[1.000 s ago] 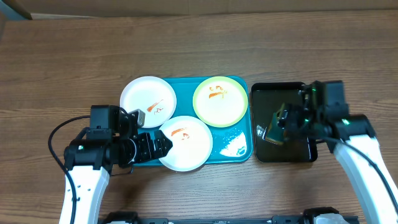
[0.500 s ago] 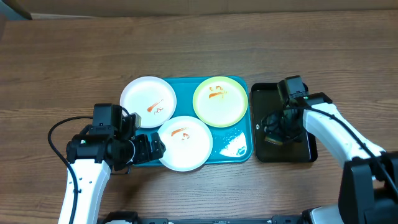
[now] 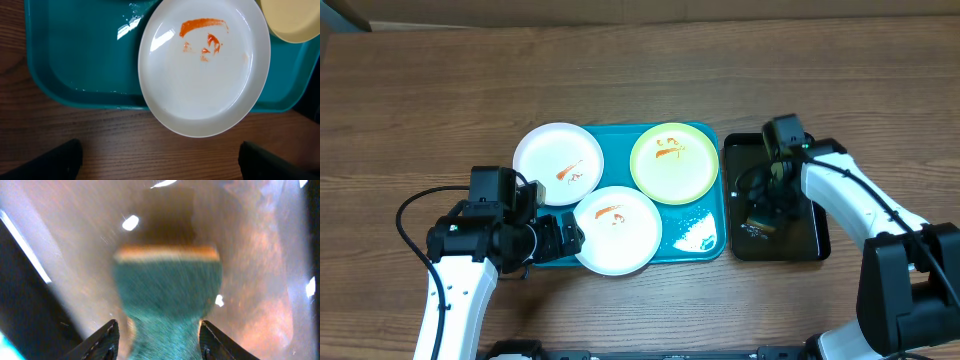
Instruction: Clean dirty plates on tray and stack at the side
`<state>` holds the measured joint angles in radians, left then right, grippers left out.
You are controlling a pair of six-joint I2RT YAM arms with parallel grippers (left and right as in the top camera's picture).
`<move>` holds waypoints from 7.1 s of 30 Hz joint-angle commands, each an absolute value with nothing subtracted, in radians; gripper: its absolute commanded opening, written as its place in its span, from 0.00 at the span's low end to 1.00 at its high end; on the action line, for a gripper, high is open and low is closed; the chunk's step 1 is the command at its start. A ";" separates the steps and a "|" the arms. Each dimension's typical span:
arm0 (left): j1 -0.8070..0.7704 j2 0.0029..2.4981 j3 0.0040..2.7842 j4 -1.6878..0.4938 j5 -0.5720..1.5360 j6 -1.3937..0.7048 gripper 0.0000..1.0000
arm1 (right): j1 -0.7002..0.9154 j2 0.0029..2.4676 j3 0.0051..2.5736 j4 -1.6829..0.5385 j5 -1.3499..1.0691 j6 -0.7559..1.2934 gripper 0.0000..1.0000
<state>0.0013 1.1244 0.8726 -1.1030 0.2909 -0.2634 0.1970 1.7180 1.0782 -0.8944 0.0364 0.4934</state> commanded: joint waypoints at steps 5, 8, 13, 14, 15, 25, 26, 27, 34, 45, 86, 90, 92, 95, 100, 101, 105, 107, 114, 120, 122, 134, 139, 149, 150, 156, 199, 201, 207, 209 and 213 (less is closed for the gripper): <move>-0.001 1.128 0.894 -1.099 0.281 -0.270 1.00 | 0.202 1.713 1.114 -0.920 0.081 0.495 0.55; -0.001 1.128 0.894 -1.099 0.281 -0.270 1.00 | 0.202 1.713 1.089 -0.915 0.078 0.498 0.55; -0.001 1.128 0.894 -1.099 0.281 -0.270 1.00 | 0.202 1.713 1.021 -0.857 0.042 0.503 0.55; -0.001 1.128 0.894 -1.099 0.281 -0.270 1.00 | 0.202 1.713 1.013 -0.843 0.043 0.502 0.55; -0.001 1.128 0.894 -1.099 0.281 -0.270 1.00 | 0.202 1.713 1.009 -0.831 0.044 0.502 0.55; -0.001 1.128 0.894 -1.099 0.281 -0.270 1.00 | 0.202 1.713 0.962 -0.819 0.044 0.502 0.13; -0.001 1.128 0.894 -1.100 0.281 -0.270 1.00 | 0.202 1.713 0.959 -0.818 0.044 0.503 0.08; -0.001 1.128 0.894 -1.100 0.281 -0.270 1.00 | 0.202 1.713 0.958 -0.818 0.044 0.502 0.04; -0.001 1.128 0.894 -1.100 0.281 -0.270 1.00 | 0.202 1.713 0.961 -0.809 0.054 0.501 0.04; -0.001 1.128 0.894 -1.099 0.281 -0.270 1.00 | 0.201 1.665 1.157 -0.963 0.051 0.460 0.04; -0.193 1.604 0.879 -0.902 0.299 -0.181 0.72 | 0.201 1.547 1.275 -1.095 0.016 0.411 0.04; -0.193 1.616 0.879 -0.881 0.299 -0.181 0.47 | 0.201 1.547 1.275 -1.096 0.009 0.410 0.04; -0.193 1.616 0.879 -0.870 0.298 -0.180 0.44 | 0.201 1.547 1.275 -1.095 -0.015 0.386 0.04; -0.193 1.616 0.879 -0.850 0.292 -0.181 0.31 | 0.202 1.547 1.275 -1.080 -0.104 0.303 0.04; -0.193 1.616 0.879 -0.805 0.301 -0.191 0.21 | 0.205 1.547 1.275 -1.050 -0.275 0.207 0.04; -0.193 1.616 0.879 -0.800 0.307 -0.192 0.20 | 0.211 1.547 1.275 -1.045 -0.301 0.207 0.04; -0.193 1.616 0.879 -0.794 0.307 -0.206 0.17 | 0.296 1.548 1.275 -1.009 -0.335 0.207 0.04; -0.193 1.616 0.879 -0.791 0.307 -0.206 0.12 | 0.366 1.553 1.275 -0.978 -0.335 0.208 0.04; -0.193 1.616 0.879 -0.788 0.303 -0.206 0.04 | 0.527 1.581 1.275 -0.902 -0.292 0.266 0.04; -0.193 1.616 0.879 -0.768 0.304 -0.207 0.04 | 0.608 1.621 1.275 -0.894 -0.293 0.266 0.04; -0.193 1.616 0.879 -0.769 0.304 -0.207 0.04 | 0.645 1.657 1.275 -0.893 -0.294 0.266 0.04; -0.193 1.616 0.879 -0.769 0.307 -0.207 0.04 | 0.778 1.806 1.275 -0.718 -0.256 0.307 0.04; -0.193 1.616 0.879 -0.769 0.307 -0.207 0.04 | 0.791 1.820 1.275 -0.641 -0.252 0.316 0.04; -0.193 1.616 0.879 -0.769 0.307 -0.206 0.04 | 0.791 1.832 1.275 -0.595 -0.301 0.582 0.04; -0.193 1.616 0.879 -0.770 0.307 -0.206 0.04 | 0.791 1.836 1.274 -0.595 -0.301 0.601 0.04; -0.193 1.616 0.879 -0.771 0.308 -0.207 0.04 | 0.791 1.878 1.269 -0.599 -0.301 0.664 0.04; -0.193 1.616 0.879 -0.800 0.282 -0.207 0.04 | 0.652 1.826 1.329 -1.015 -0.278 0.250 0.04; -0.193 1.616 0.879 -0.800 0.282 -0.207 0.04 | 0.665 1.826 1.329 -1.002 -0.278 0.250 0.04; -0.193 1.616 0.879 -0.800 0.286 -0.207 0.04 | 0.704 1.826 1.329 -0.937 -0.190 0.263 0.04; -0.193 1.616 0.879 -0.800 0.301 -0.206 0.04 | 0.704 1.824 1.330 -0.945 -0.101 0.341 0.04; -0.193 1.616 0.879 -0.800 0.308 -0.207 0.04 | 0.669 1.774 1.331 -0.955 -0.034 0.445 0.04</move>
<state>-0.1967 1.6108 0.8726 -0.7982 0.3027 -0.2028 0.7006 1.8500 1.3037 -0.9535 -0.1349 0.3408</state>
